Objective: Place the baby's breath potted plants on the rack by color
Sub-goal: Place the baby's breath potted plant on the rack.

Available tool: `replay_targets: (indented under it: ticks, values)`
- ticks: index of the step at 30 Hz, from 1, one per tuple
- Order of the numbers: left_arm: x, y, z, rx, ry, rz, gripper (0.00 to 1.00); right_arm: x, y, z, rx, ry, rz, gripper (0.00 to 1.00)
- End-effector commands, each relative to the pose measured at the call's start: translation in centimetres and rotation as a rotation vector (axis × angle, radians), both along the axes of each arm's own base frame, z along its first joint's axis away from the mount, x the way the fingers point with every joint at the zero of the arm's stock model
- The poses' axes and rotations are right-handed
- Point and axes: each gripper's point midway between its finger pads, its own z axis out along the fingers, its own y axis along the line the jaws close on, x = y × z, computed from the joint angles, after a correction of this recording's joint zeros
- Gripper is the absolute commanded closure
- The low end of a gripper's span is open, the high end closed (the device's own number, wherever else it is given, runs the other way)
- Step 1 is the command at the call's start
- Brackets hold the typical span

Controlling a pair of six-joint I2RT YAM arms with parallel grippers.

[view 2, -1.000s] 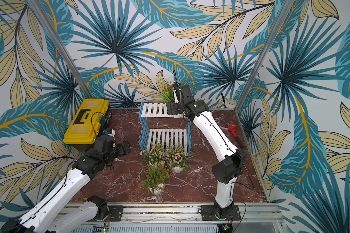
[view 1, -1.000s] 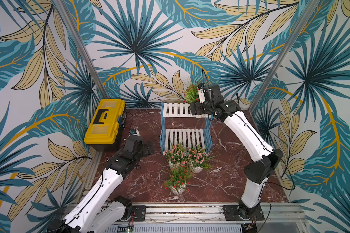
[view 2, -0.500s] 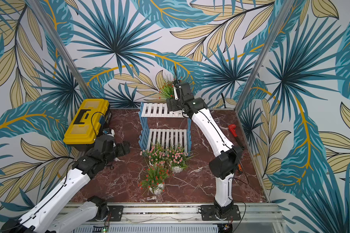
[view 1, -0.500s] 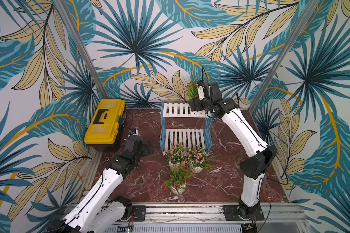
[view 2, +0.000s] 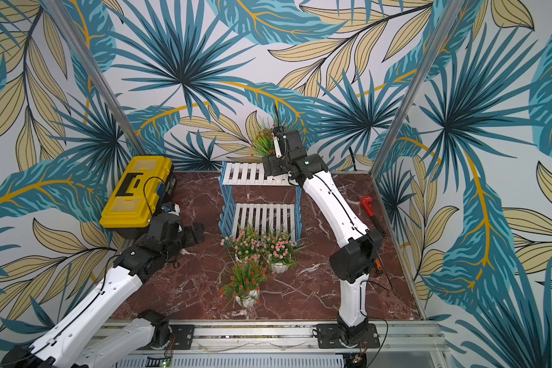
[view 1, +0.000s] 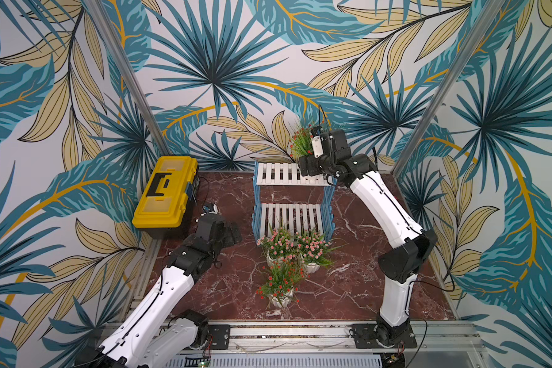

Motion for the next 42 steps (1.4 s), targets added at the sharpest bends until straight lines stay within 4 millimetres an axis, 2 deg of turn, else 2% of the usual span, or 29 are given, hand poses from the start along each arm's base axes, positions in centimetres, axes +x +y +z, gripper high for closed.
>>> replay_targets:
  ticks: [1,17,19,21,23,26,28,33,42]
  values:
    - [-0.2,0.1,-0.7,0.01,0.016,0.005,0.0,-1.2,0.3,1.3,0.024,-0.001,0.032,0.95]
    - [-0.3,0.1,-1.1,0.006,0.025,0.005,0.01,-1.9,0.6,0.4,0.038,0.023,0.04,0.95]
    - [-0.3,0.1,-1.2,0.005,0.027,0.004,0.01,-1.9,0.6,0.4,0.037,0.021,0.041,0.92]
    - [-0.3,0.1,-1.2,0.003,0.029,0.004,0.01,-1.8,0.7,0.4,0.036,0.018,0.045,0.78]
    - [-0.3,0.1,-1.3,0.004,0.032,0.004,0.0,-1.8,0.5,0.4,0.032,0.015,0.038,0.49]
    - [-0.3,0.1,-1.3,0.006,0.031,0.005,0.0,-1.9,0.4,0.9,0.041,0.004,0.033,0.16]
    - [-0.3,0.1,-1.3,0.005,0.03,0.005,0.01,-2.0,0.2,1.5,0.048,-0.013,0.024,0.02]
    - [-0.3,0.1,-1.3,0.002,0.031,0.007,0.0,-2.7,0.1,3.3,0.069,-0.056,0.024,0.0]
    - [0.0,0.0,-1.2,0.005,0.032,0.006,0.01,-3.6,0.6,4.8,0.103,-0.085,0.071,0.0]
